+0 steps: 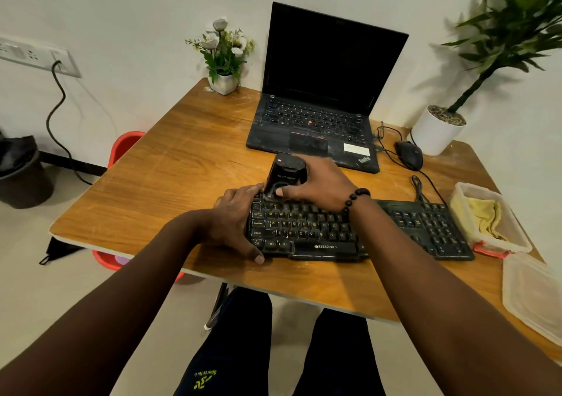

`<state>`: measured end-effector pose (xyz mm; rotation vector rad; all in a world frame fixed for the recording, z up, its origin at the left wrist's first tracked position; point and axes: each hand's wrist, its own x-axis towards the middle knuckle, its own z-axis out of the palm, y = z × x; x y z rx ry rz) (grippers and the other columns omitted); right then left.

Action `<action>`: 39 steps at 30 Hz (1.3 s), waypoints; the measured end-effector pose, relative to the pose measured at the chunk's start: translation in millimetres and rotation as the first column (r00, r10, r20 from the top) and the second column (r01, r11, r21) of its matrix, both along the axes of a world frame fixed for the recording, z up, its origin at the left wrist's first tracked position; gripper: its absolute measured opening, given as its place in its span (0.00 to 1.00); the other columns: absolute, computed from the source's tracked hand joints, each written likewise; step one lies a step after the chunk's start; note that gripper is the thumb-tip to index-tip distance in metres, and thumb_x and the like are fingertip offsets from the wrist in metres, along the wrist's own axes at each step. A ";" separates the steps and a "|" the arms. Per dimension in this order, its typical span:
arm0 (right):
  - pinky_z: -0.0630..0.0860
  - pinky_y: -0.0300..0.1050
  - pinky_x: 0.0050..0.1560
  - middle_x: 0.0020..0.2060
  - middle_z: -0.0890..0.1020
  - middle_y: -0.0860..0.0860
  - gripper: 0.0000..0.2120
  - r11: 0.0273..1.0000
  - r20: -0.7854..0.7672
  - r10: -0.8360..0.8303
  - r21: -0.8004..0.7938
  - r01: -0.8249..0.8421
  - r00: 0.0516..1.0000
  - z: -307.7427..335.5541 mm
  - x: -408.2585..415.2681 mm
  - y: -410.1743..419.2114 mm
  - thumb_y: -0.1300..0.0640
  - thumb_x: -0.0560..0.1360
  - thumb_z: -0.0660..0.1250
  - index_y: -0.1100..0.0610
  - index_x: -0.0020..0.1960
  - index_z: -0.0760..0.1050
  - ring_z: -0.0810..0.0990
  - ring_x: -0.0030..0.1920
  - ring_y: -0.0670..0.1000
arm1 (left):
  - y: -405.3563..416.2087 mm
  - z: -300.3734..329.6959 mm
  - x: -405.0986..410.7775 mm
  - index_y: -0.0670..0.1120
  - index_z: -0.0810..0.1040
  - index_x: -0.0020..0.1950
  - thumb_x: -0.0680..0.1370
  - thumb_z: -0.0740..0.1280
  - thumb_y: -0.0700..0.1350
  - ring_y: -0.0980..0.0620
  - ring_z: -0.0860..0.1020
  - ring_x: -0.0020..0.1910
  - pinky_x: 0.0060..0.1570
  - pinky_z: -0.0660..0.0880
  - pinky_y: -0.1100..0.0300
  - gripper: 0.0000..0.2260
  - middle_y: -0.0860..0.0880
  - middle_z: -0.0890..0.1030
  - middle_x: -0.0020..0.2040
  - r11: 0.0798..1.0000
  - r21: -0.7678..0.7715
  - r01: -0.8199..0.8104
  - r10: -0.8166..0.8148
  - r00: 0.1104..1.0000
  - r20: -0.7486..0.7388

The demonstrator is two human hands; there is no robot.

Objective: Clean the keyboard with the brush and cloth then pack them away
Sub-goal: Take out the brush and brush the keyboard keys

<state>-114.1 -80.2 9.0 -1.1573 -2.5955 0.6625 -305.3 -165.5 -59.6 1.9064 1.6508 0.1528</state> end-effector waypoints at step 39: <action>0.78 0.39 0.46 0.51 0.81 0.46 0.22 0.962 -0.039 -0.111 -0.256 0.097 0.993 0.1 44.1 -13.7 0.49 0.68 0.76 0.50 0.60 0.74 0.80 0.49 0.45 | -5.2 3.1 7.0 0.51 0.37 0.81 0.61 0.80 0.63 0.46 0.47 0.77 0.75 0.48 0.44 0.65 0.51 0.47 0.80 0.999 0.031 -0.018 0.019 0.999 -0.032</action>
